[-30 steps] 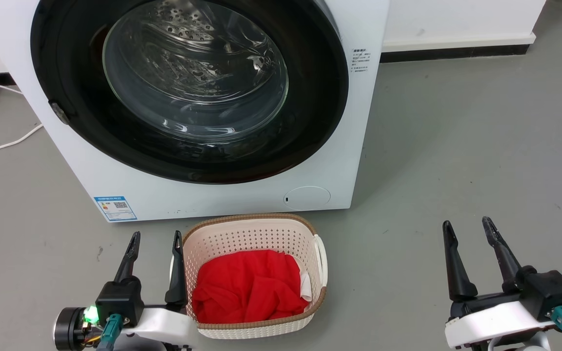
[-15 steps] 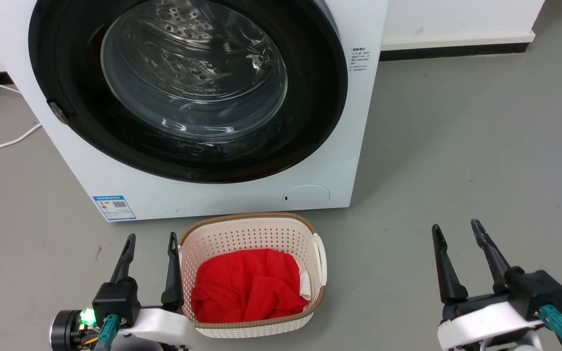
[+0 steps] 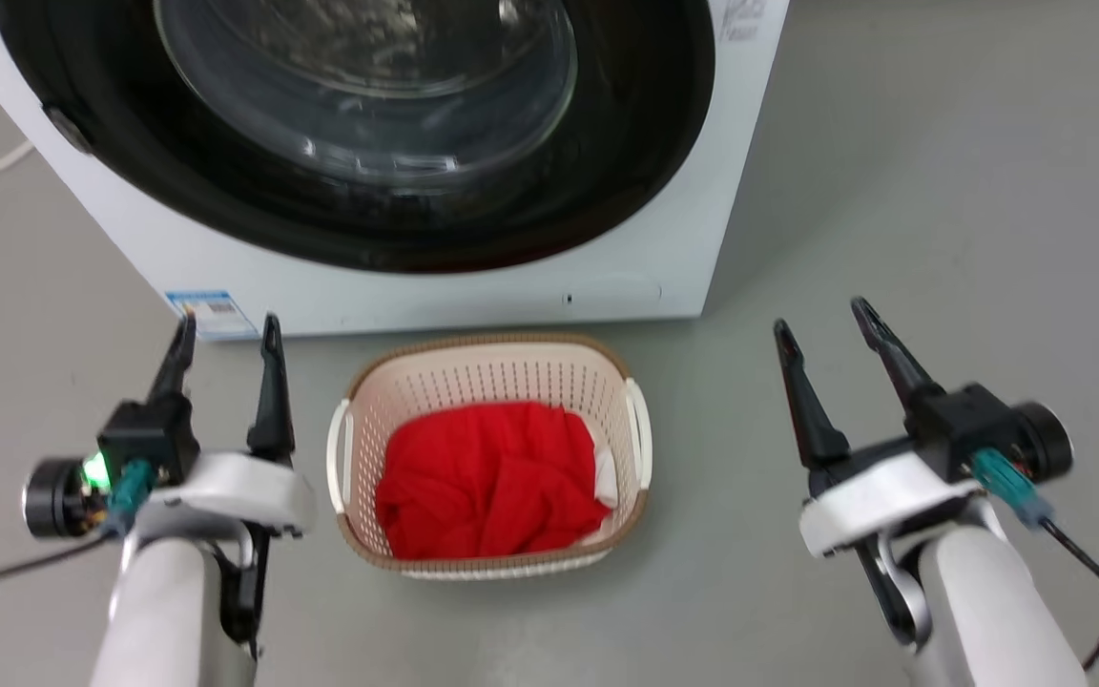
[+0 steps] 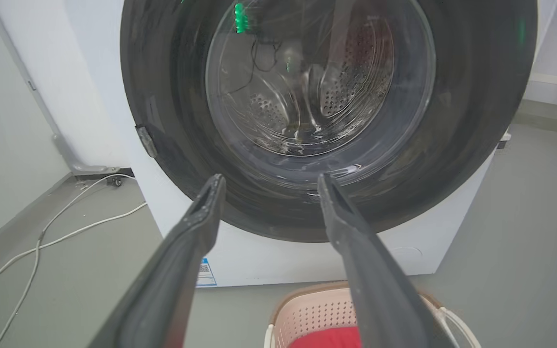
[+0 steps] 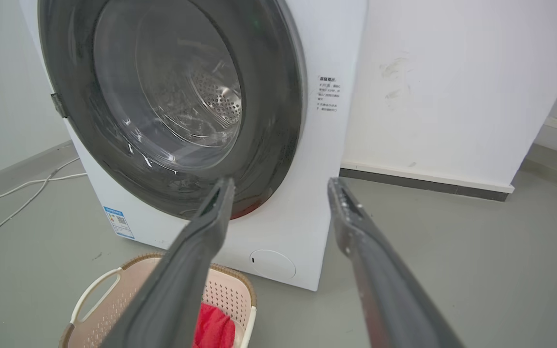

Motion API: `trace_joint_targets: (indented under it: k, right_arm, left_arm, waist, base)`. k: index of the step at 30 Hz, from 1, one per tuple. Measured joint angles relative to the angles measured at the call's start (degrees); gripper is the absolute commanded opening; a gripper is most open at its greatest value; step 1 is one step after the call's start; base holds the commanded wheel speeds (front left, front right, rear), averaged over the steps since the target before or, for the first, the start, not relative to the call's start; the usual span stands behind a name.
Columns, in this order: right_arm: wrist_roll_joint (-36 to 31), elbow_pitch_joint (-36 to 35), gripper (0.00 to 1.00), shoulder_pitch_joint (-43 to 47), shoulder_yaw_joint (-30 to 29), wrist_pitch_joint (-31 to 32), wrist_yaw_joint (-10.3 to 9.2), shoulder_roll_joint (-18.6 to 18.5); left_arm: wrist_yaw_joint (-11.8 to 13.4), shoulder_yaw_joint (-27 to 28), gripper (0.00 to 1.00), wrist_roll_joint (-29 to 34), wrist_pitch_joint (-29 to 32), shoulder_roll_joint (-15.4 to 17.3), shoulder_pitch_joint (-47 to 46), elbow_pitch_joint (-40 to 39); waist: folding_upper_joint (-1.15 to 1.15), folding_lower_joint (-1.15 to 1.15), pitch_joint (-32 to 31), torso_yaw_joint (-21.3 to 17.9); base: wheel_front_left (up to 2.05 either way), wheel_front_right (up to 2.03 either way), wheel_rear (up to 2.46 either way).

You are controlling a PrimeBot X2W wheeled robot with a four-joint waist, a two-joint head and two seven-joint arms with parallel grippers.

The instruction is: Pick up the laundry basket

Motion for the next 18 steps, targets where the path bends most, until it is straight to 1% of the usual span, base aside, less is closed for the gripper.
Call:
trace_joint_targets:
  k: [7,8,9,10,11,12,17,18]
  right_arm:
    - [-2.1,10.7,1.0,-10.6,2.7,0.0,0.0,0.0]
    - [-2.1,10.7,1.0,-10.6,2.7,0.0,0.0,0.0]
    - [-2.9,13.9,1.0,-13.4,3.6,0.0,0.0,-0.1]
    - [-3.0,15.5,1.0,-14.9,4.2,0.0,0.0,-0.2]
    - [-3.0,15.5,1.0,-14.9,4.2,0.0,0.0,-0.2]
    - [-3.0,18.9,1.0,-17.7,5.1,0.0,0.0,-0.7]
    - [-2.9,27.7,1.0,-24.1,7.7,0.0,0.0,-1.6]
    - [-2.9,27.7,1.0,-24.1,7.7,0.0,0.0,-1.6]
  left_arm:
    - [-2.0,-0.8,1.0,0.7,0.0,3.2,-9.5,9.2]
    - [-2.0,-0.8,1.0,0.7,0.0,3.2,-9.5,9.2]
    - [-2.1,-0.7,1.0,0.5,0.0,3.4,-11.9,11.6]
    - [-2.4,-0.7,1.0,0.4,0.0,3.6,-13.2,13.4]
    - [-2.4,-0.7,1.0,0.4,0.0,3.6,-13.2,13.4]
    - [-2.6,-1.0,1.0,0.1,0.0,4.3,-15.4,16.0]
    - [-3.3,-3.2,1.0,0.2,0.0,5.4,-20.7,23.8]
    - [-3.3,-3.2,1.0,0.2,0.0,5.4,-20.7,23.8]
  waist:
    - [0.0,0.01,8.3,0.2]
    - [0.0,0.01,8.3,0.2]
    - [0.0,0.01,10.6,0.3]
    - [0.0,0.01,11.7,0.4]
    - [0.0,0.01,11.7,0.4]
    - [0.0,0.01,14.0,0.6]
    - [0.0,0.01,19.1,1.0]
    - [0.0,0.01,19.1,1.0]
  base:
    - [0.0,0.0,0.0]
    - [0.0,0.0,0.0]
    - [0.0,0.0,0.0]
    - [0.0,0.0,0.0]
    - [0.0,0.0,0.0]
    - [0.0,0.0,0.0]
    - [0.0,0.0,0.0]
    - [0.0,0.0,0.0]
